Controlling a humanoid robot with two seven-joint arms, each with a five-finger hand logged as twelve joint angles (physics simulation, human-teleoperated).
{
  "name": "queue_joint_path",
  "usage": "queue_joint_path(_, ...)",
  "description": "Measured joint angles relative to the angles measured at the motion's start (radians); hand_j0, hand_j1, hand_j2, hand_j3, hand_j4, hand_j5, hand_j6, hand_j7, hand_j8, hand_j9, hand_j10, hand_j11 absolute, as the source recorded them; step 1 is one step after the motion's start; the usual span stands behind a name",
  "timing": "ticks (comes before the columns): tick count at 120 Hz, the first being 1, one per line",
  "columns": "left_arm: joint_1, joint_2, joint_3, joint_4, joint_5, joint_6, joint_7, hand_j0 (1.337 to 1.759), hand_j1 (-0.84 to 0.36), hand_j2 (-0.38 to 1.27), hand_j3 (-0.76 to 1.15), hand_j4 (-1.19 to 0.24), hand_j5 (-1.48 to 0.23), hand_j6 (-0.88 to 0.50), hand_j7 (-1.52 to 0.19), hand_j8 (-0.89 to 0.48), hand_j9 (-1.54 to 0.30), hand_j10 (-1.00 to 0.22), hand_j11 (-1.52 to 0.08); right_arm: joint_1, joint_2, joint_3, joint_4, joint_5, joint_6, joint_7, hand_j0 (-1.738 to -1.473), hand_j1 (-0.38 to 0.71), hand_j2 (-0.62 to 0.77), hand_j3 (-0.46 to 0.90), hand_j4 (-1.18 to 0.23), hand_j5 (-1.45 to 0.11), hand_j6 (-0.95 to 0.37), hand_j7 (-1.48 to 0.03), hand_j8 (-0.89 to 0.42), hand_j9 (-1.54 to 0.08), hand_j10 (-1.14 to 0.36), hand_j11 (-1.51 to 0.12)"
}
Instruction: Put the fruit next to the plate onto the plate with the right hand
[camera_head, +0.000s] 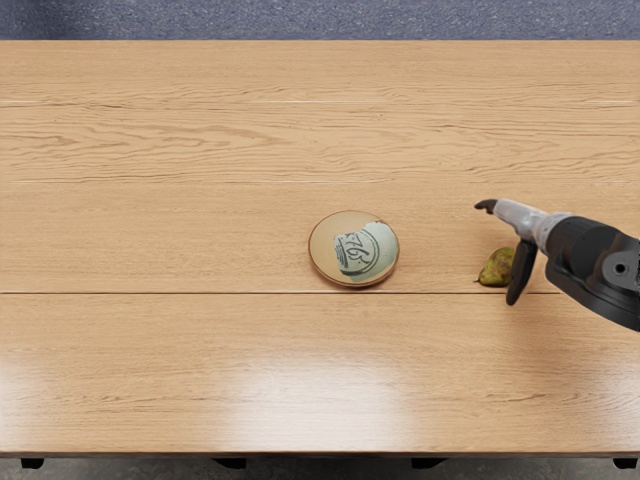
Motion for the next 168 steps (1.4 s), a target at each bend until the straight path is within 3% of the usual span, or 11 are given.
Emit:
queue_joint_path(38,0.000,0.000,0.001,0.001,0.000,0.000,0.000,1.658,0.33,0.00,0.00,-0.01,-0.02,-0.01,-0.02,-0.01,-0.02,-0.01,-0.02,-0.042,-0.006,-0.001,0.034,-0.031,-0.088,0.000,-1.658,-0.05,-0.05,0.00,-0.25,-0.32,-0.25,-0.32,-0.25,-0.32,-0.25,-0.32)
queue_joint_path(66,0.000,0.000,0.000,0.001,0.001,0.000,0.000,1.658,0.33,0.00,0.00,-0.01,-0.02,-0.01,-0.02,-0.01,-0.02,-0.01,-0.02,-0.059,-0.038,-0.001,0.035,-0.039,-0.094,0.000,-1.658,0.00,-0.05,0.00,-0.29,-0.38,-0.29,-0.38,-0.29,-0.38,-0.29,-0.38)
queue_joint_path(138,0.000,0.000,0.000,0.002,0.002,0.000,0.000,1.658,0.33,0.00,0.00,-0.01,-0.02,-0.01,-0.02,-0.01,-0.02,-0.01,-0.02,-0.096,-0.012,0.001,0.024,-0.089,-0.114,0.000,-1.658,0.15,-0.08,0.00,-0.42,-0.54,-0.42,-0.54,-0.42,-0.54,-0.42,-0.54)
queue_joint_path(168,0.000,0.000,0.000,0.002,0.002,0.000,0.000,1.658,0.33,0.00,0.00,-0.01,-0.02,-0.01,-0.02,-0.01,-0.02,-0.01,-0.02,-0.098,-0.010,0.001,0.023,-0.092,-0.114,0.000,-1.657,0.21,-0.06,0.00,-0.48,-0.62,-0.48,-0.62,-0.40,-0.62,-0.48,-0.62)
